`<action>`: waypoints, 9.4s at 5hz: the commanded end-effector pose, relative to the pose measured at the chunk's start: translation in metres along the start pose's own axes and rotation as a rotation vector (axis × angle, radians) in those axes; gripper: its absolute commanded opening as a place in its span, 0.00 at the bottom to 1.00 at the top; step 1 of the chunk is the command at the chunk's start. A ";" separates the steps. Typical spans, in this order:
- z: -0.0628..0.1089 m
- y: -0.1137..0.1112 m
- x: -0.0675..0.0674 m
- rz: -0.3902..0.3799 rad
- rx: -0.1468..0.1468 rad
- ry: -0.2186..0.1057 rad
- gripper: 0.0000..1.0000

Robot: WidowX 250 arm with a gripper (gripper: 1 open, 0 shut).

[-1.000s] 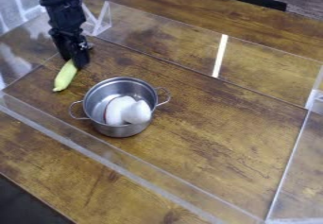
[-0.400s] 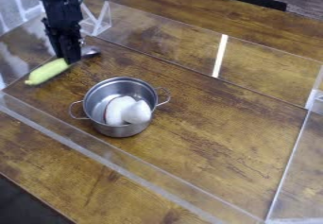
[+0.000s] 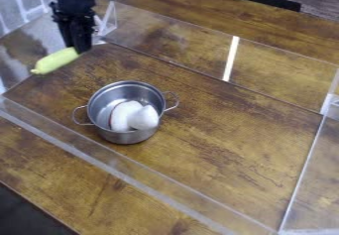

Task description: Move the green spoon to the right

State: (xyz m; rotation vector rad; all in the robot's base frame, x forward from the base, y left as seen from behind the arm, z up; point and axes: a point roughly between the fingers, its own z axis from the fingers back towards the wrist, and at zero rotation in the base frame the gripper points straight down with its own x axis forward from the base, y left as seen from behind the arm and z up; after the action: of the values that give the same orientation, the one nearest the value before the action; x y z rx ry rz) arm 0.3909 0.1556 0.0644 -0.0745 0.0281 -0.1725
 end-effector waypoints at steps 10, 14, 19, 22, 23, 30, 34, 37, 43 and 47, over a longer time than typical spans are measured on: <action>0.072 -0.029 0.071 -0.052 0.104 -0.120 0.00; 0.075 -0.057 0.060 -0.197 0.066 -0.092 0.00; 0.091 -0.199 0.029 -0.084 0.064 -0.172 0.00; 0.028 -0.265 0.013 0.114 0.041 -0.156 0.00; 0.001 -0.280 0.005 0.067 0.024 -0.156 0.00; -0.039 -0.260 0.032 0.045 0.000 -0.157 1.00; -0.033 -0.226 0.032 0.057 -0.004 -0.156 1.00; 0.063 -0.214 0.029 0.160 0.069 -0.242 1.00; 0.028 -0.193 0.071 0.144 0.121 -0.346 1.00; 0.036 -0.152 0.060 0.085 0.153 -0.290 1.00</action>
State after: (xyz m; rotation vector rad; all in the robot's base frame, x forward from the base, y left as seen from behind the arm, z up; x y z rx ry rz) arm 0.4129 -0.0074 0.0644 0.0505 -0.1506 -0.0889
